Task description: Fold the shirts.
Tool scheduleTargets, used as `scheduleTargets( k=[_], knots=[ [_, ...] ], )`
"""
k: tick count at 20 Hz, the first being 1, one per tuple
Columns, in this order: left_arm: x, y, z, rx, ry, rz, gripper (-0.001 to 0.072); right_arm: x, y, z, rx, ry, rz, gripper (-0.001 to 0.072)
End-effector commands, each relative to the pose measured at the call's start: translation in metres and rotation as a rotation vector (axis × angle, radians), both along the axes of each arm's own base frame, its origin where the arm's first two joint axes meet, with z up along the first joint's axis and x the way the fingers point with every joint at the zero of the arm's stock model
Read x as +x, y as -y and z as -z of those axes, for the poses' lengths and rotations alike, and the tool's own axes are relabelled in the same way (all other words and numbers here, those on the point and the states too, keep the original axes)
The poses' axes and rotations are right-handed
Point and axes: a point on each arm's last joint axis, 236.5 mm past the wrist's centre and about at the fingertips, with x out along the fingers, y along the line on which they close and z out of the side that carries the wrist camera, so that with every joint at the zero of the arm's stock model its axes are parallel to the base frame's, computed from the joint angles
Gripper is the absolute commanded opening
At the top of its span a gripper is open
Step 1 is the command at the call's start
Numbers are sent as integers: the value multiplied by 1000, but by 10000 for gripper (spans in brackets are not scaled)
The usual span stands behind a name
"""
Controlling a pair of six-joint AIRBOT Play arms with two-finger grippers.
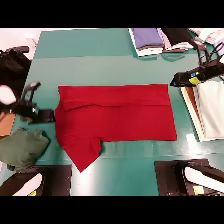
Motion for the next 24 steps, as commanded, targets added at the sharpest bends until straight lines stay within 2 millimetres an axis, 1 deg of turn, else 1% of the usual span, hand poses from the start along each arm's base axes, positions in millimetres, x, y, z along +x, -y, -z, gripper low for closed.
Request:
scheduleTargets(
  k=[1,2,3,7,9,12,15,16,17,18,19,21,22,23,24],
  knots=[
    [-65,16,36,-72,-101,-65,539,0,-11,-26,-3,92,-20,409],
    [-74,24,45,-106,-130,-76,539,-1,-14,-26,-2,91,-29,409],
    [-78,31,51,-135,-143,-89,539,-1,-14,-25,-2,88,-30,409],
    [-81,51,65,-230,-142,-149,539,-1,-16,-25,5,86,-32,409],
    [-79,58,67,-262,-136,-170,538,-3,-16,-24,5,81,-33,409],
    [-71,73,60,-339,-106,-177,538,-3,-16,-25,5,81,-33,408],
    [-73,72,62,-335,-112,-175,537,-8,-17,-22,6,54,-39,408],
    [-74,72,63,-334,-113,-176,515,-11,-17,-21,6,44,-43,408],
    [-74,72,64,-334,-110,-164,286,-13,-17,-20,6,32,-46,408],
    [-73,73,63,-337,-94,-127,96,-15,-17,-19,6,23,-49,408],
    [-73,74,62,-340,-85,-105,26,-19,-17,-17,6,7,-53,408],
    [-70,74,55,-339,-73,-76,25,-30,-11,-10,8,-46,-44,408],
    [-66,73,51,-331,-57,-62,24,-38,-4,-1,10,-75,-25,408],
    [-64,71,47,-323,-47,-51,24,-52,8,14,10,-128,8,408],
    [-61,70,41,-318,-28,-42,24,-70,21,32,13,-191,47,408]
  ],
)
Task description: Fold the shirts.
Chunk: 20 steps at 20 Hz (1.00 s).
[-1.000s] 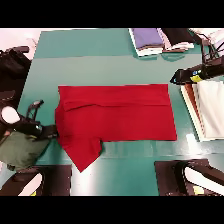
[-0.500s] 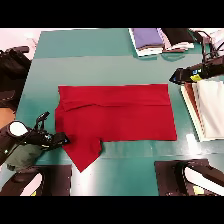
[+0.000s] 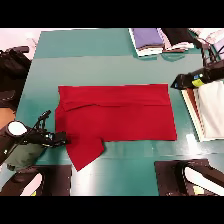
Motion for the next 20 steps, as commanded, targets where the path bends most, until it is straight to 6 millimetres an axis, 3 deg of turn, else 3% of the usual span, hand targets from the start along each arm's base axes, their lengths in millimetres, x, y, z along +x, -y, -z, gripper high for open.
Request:
scheduleTargets(
  k=[1,3,4,5,7,10,12,14,15,17,18,20],
  knots=[
    [7,-3,-15,17,62,41,24,-55,34,49,6,-189,96,409],
    [11,-3,-24,18,107,40,25,-102,58,95,37,-325,211,426],
    [12,-3,-26,18,115,40,25,-123,64,117,69,-391,271,553],
    [12,-3,-26,18,114,40,25,-144,68,138,103,-453,332,583],
    [10,-2,-26,16,109,43,25,-171,56,164,207,-530,364,573],
    [10,-2,-26,16,109,43,25,-171,30,181,348,-546,386,571],
    [10,-2,-26,15,108,43,25,-163,21,183,373,-534,370,499],
    [10,-2,-26,15,109,43,25,-156,14,180,348,-522,311,495],
    [9,-2,-26,14,104,48,25,-152,9,176,331,-515,267,423],
    [1,-4,-27,28,88,99,24,-150,0,168,282,-508,171,116],
    [-3,-9,-30,52,87,121,24,-150,0,164,236,-498,126,43],
    [-8,-20,-44,108,124,135,23,-155,6,151,137,-473,51,15]
  ],
)
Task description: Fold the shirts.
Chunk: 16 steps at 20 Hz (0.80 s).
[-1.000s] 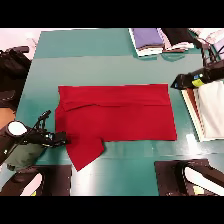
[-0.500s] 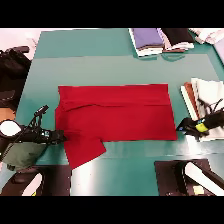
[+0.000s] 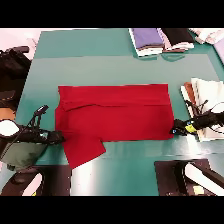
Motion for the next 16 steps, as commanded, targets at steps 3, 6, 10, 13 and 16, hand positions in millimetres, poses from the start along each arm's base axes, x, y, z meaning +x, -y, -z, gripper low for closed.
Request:
scheduleTargets(
  k=[3,6,10,13,16],
  knots=[
    [-35,-18,-31,91,21,35,24,-24,18,-36,-197,58,-175,15],
    [-31,-18,-60,93,88,46,24,-19,35,-53,-308,154,-102,14],
    [16,-19,-73,101,182,38,24,14,38,-76,-335,243,-109,14],
    [68,-24,-63,115,227,16,24,65,35,-87,-346,308,-130,14],
    [127,-30,-53,138,263,-5,25,122,25,-89,-344,339,-149,14]
  ],
)
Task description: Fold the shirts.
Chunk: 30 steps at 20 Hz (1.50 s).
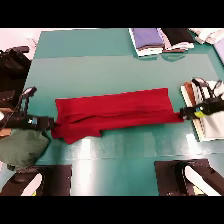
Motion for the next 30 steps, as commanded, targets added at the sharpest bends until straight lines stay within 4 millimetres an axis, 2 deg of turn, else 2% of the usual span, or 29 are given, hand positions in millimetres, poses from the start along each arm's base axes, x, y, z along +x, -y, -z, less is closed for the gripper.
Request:
scheduleTargets(
  k=[1,5,8,10,11,12,13,14,15,17,18,19,20,21,22,25,28,29,30],
  knots=[
    [72,-8,10,29,73,-24,25,65,-9,-5,-8,50,-22,14],
    [130,-12,21,45,99,-27,25,117,-16,4,-2,30,-42,14],
    [151,-14,29,47,100,-39,26,143,-30,13,81,20,-20,15],
    [157,-13,27,42,109,-45,40,156,-35,15,133,22,-3,17],
    [159,-13,24,42,117,-45,258,162,-34,14,149,28,10,17],
    [162,-13,18,35,125,-53,418,168,-32,10,166,45,13,68],
    [165,-12,12,32,133,-51,427,172,-30,4,185,64,15,285],
    [166,-11,4,30,137,-43,427,175,-26,-1,199,80,20,383],
    [167,-9,-4,24,139,-35,427,174,-20,-5,217,84,21,391],
    [167,-1,-15,-12,136,-26,426,160,-3,-5,236,62,5,406],
    [166,4,-18,-33,133,-26,425,151,7,0,239,41,18,501],
    [166,8,-19,-56,130,-29,327,142,19,8,247,17,50,575],
    [166,13,-22,-77,132,-25,23,131,32,20,259,-15,96,586],
    [166,17,-24,-99,136,-25,26,120,41,33,284,-49,140,586],
    [167,21,-27,-123,135,-31,25,114,42,43,337,-67,162,586],
    [168,41,-31,-174,142,-19,25,107,29,70,489,-104,192,581],
    [160,85,-28,-179,149,68,25,113,7,91,559,-121,191,572],
    [159,101,-26,-188,150,79,25,116,-1,95,563,-122,177,548],
    [158,116,-24,-194,155,93,25,119,-11,96,569,-112,140,421]
  ],
)
